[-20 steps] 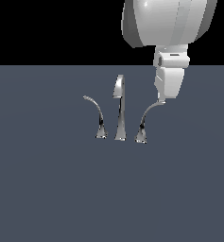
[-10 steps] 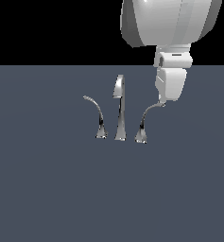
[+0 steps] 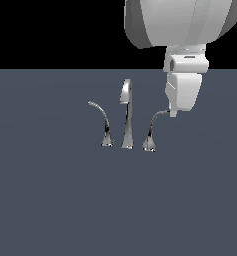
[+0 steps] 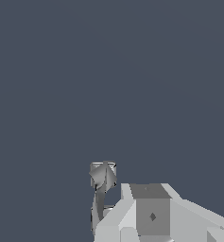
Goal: Turn on the faucet by rotating a designated handle.
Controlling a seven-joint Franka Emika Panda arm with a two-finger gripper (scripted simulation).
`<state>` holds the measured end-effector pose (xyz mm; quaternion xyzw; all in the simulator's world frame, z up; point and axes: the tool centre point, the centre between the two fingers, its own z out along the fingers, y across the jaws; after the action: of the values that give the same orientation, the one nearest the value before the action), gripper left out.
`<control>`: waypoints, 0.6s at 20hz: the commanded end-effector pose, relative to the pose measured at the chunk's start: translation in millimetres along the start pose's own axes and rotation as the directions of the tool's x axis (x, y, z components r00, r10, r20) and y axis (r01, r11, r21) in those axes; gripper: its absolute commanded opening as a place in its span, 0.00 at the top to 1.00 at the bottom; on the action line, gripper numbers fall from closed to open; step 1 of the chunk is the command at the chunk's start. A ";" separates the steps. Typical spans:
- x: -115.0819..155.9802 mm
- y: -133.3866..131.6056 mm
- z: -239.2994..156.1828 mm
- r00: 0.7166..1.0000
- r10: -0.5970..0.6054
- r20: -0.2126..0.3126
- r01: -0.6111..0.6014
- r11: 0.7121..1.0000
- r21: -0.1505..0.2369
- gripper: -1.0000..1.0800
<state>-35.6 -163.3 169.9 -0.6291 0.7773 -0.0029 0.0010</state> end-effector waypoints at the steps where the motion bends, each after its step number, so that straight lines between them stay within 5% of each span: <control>1: -1.2 -1.0 0.0 1.000 -0.002 0.000 0.002 1.000 0.002 1.00; 12: -53.0 25.9 -0.9 1.000 -0.011 0.002 0.011 1.000 -0.006 1.00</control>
<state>-49.9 -133.0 169.9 -0.6200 0.7846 -0.0033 -0.0002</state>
